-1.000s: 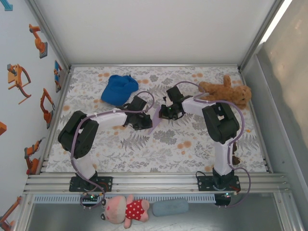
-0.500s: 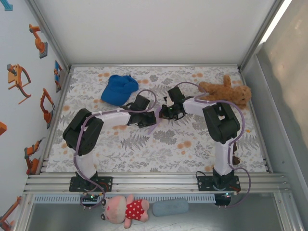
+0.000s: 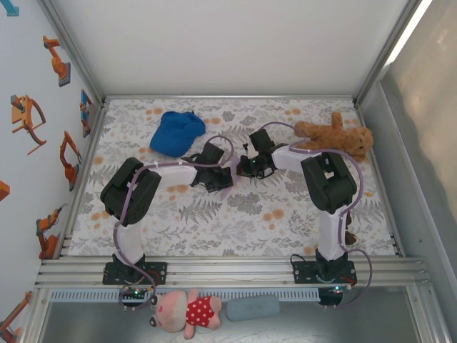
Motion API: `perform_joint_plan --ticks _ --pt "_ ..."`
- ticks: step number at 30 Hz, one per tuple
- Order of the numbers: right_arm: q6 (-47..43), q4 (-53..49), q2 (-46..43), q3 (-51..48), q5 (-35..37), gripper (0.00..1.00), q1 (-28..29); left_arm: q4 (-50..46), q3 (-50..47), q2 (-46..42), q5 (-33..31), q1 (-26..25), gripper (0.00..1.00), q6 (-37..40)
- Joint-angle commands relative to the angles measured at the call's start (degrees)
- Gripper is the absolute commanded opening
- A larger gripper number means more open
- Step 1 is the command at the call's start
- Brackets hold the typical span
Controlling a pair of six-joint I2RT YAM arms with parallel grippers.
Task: Fold a paper plane with a square sheet of paper (pick it up from the middle)
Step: Fold the wing for the fifth time at the center of the table.
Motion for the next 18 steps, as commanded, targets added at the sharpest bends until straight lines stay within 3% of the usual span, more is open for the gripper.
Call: perform_joint_plan --ticks 1,18 --pt "-0.1 -3.63 2.14 -2.06 4.63 0.04 -1.0 -6.06 -1.5 0.54 1.07 -0.5 0.06 0.54" --pt "-0.49 -6.44 4.17 -2.57 7.6 0.03 -1.63 -8.02 -10.26 -6.81 1.44 -1.79 0.06 3.92"
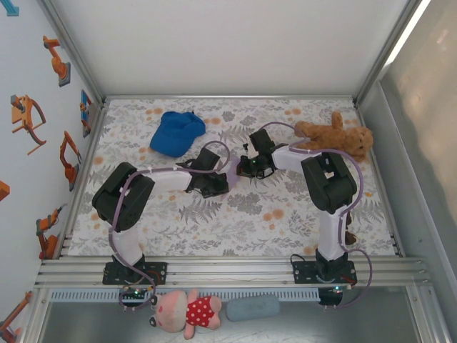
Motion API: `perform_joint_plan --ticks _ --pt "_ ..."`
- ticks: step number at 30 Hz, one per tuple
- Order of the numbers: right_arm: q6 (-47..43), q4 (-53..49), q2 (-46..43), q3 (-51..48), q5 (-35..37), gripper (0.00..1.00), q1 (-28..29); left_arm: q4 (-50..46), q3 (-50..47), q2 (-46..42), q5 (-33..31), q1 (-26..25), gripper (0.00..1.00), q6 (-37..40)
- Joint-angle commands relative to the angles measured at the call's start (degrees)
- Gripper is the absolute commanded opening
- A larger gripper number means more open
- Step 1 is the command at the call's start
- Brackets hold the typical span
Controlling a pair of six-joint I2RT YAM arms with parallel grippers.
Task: Fold a paper plane with a square sheet of paper (pick it up from the middle)
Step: Fold the wing for the fifth time at the center of the table.
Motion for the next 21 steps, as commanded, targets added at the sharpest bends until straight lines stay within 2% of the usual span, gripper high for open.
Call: perform_joint_plan --ticks 1,7,13,17,21 --pt "-0.49 -6.43 4.04 -2.47 7.38 0.03 -1.54 -8.58 -3.88 -1.9 0.57 -1.58 0.06 1.99" --pt "-0.55 -6.7 3.87 -2.49 7.41 0.03 -1.55 -9.7 -7.37 -4.64 -0.24 -2.15 0.06 2.21" --pt "-0.69 -6.76 3.72 -2.54 7.28 0.03 -1.49 -10.91 -5.36 -10.47 -1.97 -2.17 0.06 5.07" --pt "-0.69 -6.77 3.7 -2.43 7.28 0.03 -1.54 -6.75 -4.47 -13.48 -2.17 -2.1 0.07 6.28" --pt "-0.57 -6.46 4.03 -2.26 7.14 0.02 -1.51 -3.28 -2.18 -10.46 -1.42 -1.14 0.07 5.71"
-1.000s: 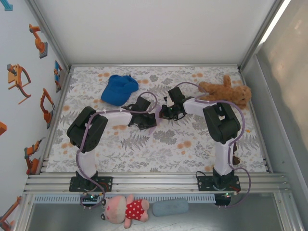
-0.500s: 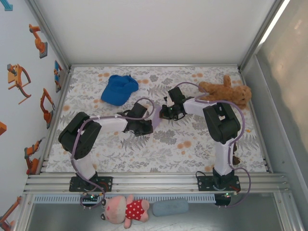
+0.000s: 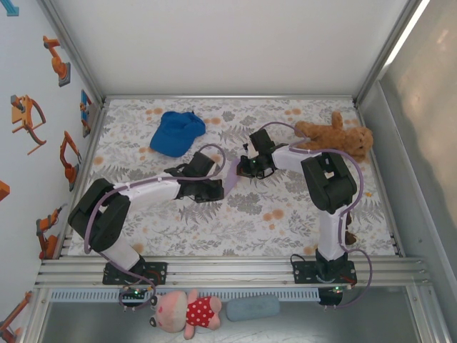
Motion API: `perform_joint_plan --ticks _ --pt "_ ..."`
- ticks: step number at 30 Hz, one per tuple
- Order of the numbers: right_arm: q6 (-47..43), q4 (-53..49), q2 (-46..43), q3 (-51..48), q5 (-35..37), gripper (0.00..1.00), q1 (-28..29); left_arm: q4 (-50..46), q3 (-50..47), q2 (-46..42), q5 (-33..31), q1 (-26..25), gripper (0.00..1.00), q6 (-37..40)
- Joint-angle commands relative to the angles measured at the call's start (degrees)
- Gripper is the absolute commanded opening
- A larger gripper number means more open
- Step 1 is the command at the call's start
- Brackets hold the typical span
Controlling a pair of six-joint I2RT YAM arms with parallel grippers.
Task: Fold a paper plane with a square sheet of paper (pick it up from the middle)
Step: Fold the wing for the fifth time at the center of the table.
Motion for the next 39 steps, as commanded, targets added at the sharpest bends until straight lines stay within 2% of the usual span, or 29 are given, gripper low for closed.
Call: perform_joint_plan --ticks 1,7,15,22,30,39 --pt "-0.5 -6.34 4.08 -2.26 7.04 0.03 -1.41 2.91 3.38 3.27 0.35 0.7 0.07 0.98" --pt "-0.42 -6.07 4.43 -2.16 6.46 0.02 -1.48 5.16 9.21 11.19 1.45 1.49 0.05 -0.82" --pt "-0.34 -5.94 4.43 -1.8 6.02 0.02 -1.54 7.18 10.41 16.32 6.22 3.38 0.05 -2.03" --pt "-0.55 -5.61 2.11 -0.89 2.91 0.02 -1.82 5.35 7.1 17.41 5.13 3.32 0.04 -3.06" --pt "-2.79 -2.32 -6.36 1.75 -6.53 0.04 -1.75 2.68 6.23 18.01 3.75 3.32 0.03 -3.34" --pt "-3.53 -0.99 -6.2 -1.8 -6.72 0.03 -0.19 2.59 6.75 18.29 3.44 3.16 0.02 -3.34"
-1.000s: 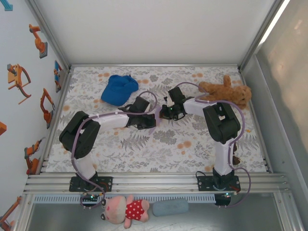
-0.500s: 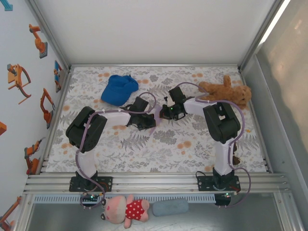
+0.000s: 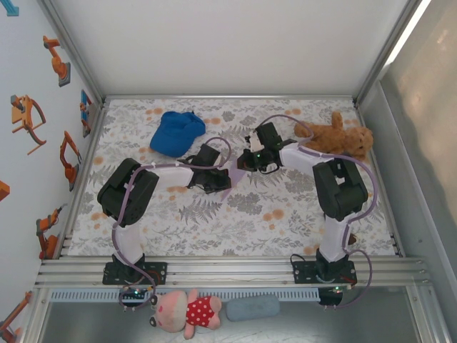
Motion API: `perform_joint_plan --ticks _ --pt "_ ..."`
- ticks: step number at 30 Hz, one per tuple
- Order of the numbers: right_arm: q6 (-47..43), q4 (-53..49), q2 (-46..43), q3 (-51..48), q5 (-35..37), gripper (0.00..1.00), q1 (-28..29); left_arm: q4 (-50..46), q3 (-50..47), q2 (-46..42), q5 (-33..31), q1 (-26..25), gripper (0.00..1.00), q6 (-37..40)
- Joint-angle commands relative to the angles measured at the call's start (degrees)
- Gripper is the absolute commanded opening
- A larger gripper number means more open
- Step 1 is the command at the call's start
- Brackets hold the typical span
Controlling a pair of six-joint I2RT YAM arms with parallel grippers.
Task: Fold a paper plane with a square sheet of paper (pick it up from the middle)
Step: Fold the wing for the fifth time at the center of the table.
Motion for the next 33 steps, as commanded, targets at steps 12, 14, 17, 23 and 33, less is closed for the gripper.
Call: perform_joint_plan --ticks 12,14,17,23,33 --pt "0.1 3.09 5.7 -1.77 -1.16 0.0 2.27 -6.7 -1.31 2.07 -1.63 -0.51 0.01 -0.68" --pt "0.04 4.32 5.98 -2.58 -2.04 0.0 2.33 -7.21 -1.13 2.31 -1.65 -0.51 0.01 -0.76" --pt "-0.17 5.01 6.52 -3.11 -1.5 0.0 2.3 -7.81 -1.28 2.3 -1.93 -0.5 0.0 -0.94" --pt "-0.62 5.27 8.05 -3.4 2.66 0.0 1.11 -10.58 -1.55 2.09 -3.08 -0.58 0.0 -1.55" --pt "1.86 10.54 8.64 -3.3 6.26 0.0 -6.54 -13.12 -3.54 2.94 -3.84 -1.49 0.0 -3.05"
